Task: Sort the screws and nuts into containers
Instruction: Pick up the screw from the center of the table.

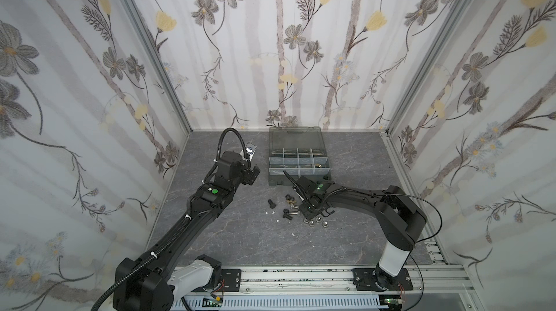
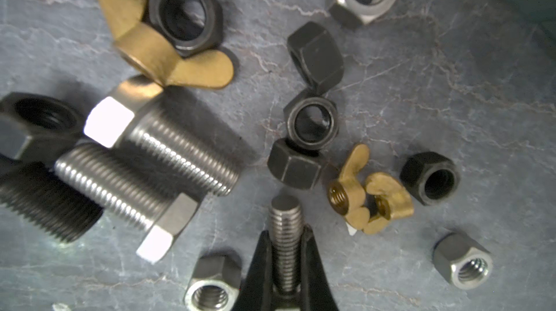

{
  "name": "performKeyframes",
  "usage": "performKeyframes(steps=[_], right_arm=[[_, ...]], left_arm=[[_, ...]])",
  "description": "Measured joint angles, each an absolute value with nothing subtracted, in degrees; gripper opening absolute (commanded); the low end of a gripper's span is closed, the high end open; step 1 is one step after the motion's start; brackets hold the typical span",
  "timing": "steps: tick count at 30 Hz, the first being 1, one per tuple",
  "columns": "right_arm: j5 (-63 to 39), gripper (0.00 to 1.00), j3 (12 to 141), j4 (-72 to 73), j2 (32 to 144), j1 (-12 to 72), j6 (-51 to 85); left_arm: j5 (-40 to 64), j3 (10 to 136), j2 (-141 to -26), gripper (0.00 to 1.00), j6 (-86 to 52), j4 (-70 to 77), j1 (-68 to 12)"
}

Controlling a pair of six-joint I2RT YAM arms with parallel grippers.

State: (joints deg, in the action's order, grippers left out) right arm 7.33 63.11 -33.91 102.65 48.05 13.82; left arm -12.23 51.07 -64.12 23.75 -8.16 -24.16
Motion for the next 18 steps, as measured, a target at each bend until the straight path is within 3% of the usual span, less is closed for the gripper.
performKeyframes(steps=[5, 18], right_arm=[[6.04, 0.0, 63.72, -35.29, 100.79, 47.48, 13.87], [2.94, 0.0, 71.0, -38.63, 99.04, 44.07, 13.63]], left_arm=[[-8.91, 51.88, -62.7, 1.0, 22.55, -8.82, -23.9], [13.21, 59.18, -58.48, 1.0, 18.24, -14.41, -19.42]])
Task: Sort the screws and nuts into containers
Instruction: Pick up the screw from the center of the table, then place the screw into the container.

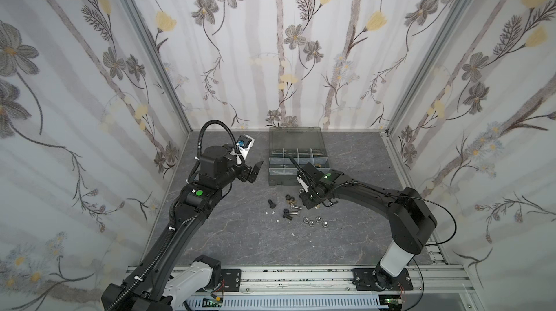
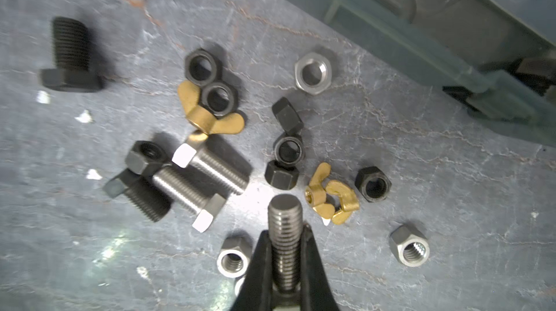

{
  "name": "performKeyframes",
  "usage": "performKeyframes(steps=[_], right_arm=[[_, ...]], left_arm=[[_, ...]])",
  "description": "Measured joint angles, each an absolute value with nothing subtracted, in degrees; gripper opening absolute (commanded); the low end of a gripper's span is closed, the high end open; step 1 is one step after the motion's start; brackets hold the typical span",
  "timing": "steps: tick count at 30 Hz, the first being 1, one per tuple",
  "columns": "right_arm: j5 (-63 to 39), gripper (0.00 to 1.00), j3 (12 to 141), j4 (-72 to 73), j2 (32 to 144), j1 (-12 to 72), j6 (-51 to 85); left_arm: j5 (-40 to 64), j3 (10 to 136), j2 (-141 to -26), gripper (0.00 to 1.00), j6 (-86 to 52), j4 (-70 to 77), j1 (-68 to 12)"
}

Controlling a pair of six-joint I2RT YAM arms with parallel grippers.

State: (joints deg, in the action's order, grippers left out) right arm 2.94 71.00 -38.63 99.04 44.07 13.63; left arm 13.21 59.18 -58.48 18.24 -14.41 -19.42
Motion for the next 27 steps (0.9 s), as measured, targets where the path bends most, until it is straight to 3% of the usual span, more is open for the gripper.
performKeyframes(steps=[6, 16, 27], right_arm=[[2.96, 0.0, 83.77, -40.4, 103.39, 40.66, 11.27], [3.46, 0.0, 112.22, -40.86, 121.56, 39.72, 6.79], [4.84, 0.0, 112.73, -40.51, 126.39, 39.88, 5.93]], left_arm=[[18.17, 59.57, -56.4, 1.0, 17.47, -16.95, -18.37], [19.33, 59.57, -55.99, 1.0, 16.69, -18.76, -17.52], [19.44, 59.09, -55.57, 1.0, 16.71, -18.7, -17.37]])
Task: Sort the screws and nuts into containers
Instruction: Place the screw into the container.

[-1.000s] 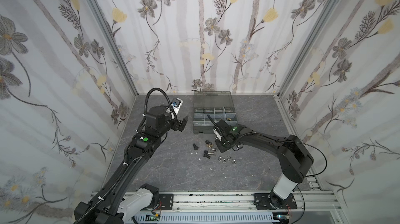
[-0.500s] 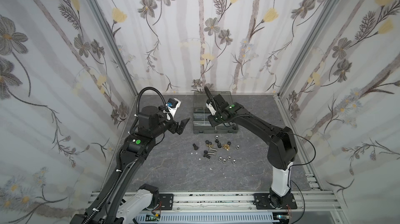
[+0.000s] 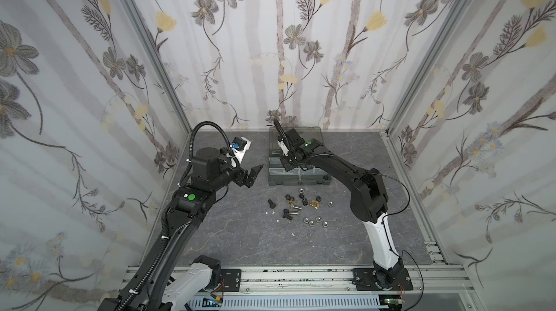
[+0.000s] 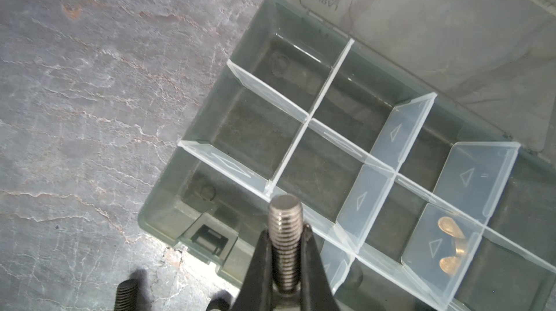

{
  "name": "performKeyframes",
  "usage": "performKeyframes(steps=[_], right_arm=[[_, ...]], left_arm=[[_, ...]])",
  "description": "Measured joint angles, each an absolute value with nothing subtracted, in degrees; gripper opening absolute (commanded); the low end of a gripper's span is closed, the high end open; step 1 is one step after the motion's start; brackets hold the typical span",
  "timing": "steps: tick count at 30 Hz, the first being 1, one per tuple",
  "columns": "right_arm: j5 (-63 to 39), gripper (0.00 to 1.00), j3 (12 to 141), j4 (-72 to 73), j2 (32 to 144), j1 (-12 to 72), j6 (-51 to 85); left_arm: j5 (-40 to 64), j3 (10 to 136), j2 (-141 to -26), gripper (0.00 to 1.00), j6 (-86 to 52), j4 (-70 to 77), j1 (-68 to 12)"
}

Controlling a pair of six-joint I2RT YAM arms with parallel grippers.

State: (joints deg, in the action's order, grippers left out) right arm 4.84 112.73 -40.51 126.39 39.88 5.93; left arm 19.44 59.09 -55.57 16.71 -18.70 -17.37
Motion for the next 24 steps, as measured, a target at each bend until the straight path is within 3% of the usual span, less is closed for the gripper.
performKeyframes(steps=[13, 24], right_arm=[[5.21, 0.0, 105.69, -38.37, 126.06, 39.75, 5.5], [5.08, 0.26, 104.44, -37.5, 125.89, 39.68, 5.3]], left_arm=[[19.09, 58.7, -56.03, 1.0, 16.71, -18.61, -17.32], [19.0, 58.26, -55.7, 1.0, 16.73, -18.37, -17.32]])
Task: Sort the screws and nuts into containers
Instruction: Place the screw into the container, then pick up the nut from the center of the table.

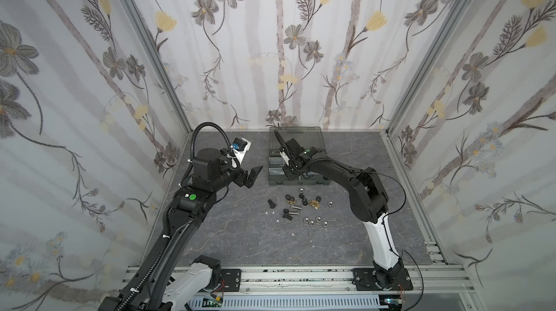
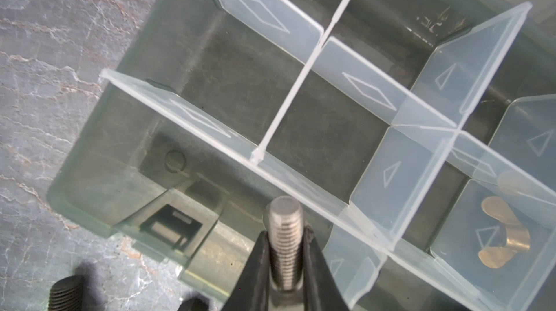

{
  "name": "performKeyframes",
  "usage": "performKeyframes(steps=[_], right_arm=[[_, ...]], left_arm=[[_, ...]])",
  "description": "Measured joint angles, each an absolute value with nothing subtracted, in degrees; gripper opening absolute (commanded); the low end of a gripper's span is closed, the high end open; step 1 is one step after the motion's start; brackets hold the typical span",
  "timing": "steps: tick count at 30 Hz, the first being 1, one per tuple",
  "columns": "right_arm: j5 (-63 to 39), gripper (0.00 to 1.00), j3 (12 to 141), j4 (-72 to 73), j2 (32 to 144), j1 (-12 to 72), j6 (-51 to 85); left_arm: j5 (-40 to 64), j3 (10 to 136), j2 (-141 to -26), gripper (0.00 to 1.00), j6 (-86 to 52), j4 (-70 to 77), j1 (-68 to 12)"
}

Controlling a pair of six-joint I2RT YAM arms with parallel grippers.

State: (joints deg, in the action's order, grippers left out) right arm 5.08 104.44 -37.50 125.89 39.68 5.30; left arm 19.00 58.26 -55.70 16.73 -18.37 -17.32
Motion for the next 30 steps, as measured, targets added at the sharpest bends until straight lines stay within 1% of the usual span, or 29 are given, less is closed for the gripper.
performKeyframes(steps=[2, 4, 7, 13, 15, 17, 20, 24, 30], right_arm=[[5.08, 0.29, 103.88, -37.6, 124.38, 39.68, 5.23], [5.08, 0.28, 103.63, -37.58, 122.98, 39.68, 5.06], [5.08, 0.28, 103.04, -37.6, 121.32, 39.68, 4.89], [5.13, 0.37, 102.43, -37.95, 120.33, 39.68, 4.89], [5.06, 0.37, 99.63, -37.28, 118.67, 39.18, 4.91], [5.28, 0.38, 96.12, -40.03, 114.59, 38.11, 4.99], [6.35, 0.41, 93.34, -40.27, 108.51, 37.08, 5.58], [4.95, 0.43, 87.9, -40.29, 104.51, 36.75, 6.5], [4.84, 0.43, 76.55, -41.32, 97.86, 35.46, 9.02]], left_arm=[[18.63, 58.13, -55.7, 1.0, 16.73, -18.26, -17.32], [18.61, 58.04, -55.7, 1.0, 16.73, -18.17, -17.32], [18.63, 57.76, -55.7, 1.0, 16.73, -17.65, -17.32], [18.63, 57.71, -55.7, 1.0, 16.73, -17.17, -17.32], [18.59, 57.45, -55.53, 1.0, 16.78, -16.84, -17.32], [18.22, 57.19, -55.33, 1.0, 16.82, -16.75, -17.32], [18.04, 56.99, -55.29, 1.0, 16.95, -16.51, -17.32], [18.04, 56.93, -55.29, 1.0, 16.97, -16.47, -17.32], [18.02, 56.49, -55.37, 1.0, 16.97, -16.23, -17.32]])
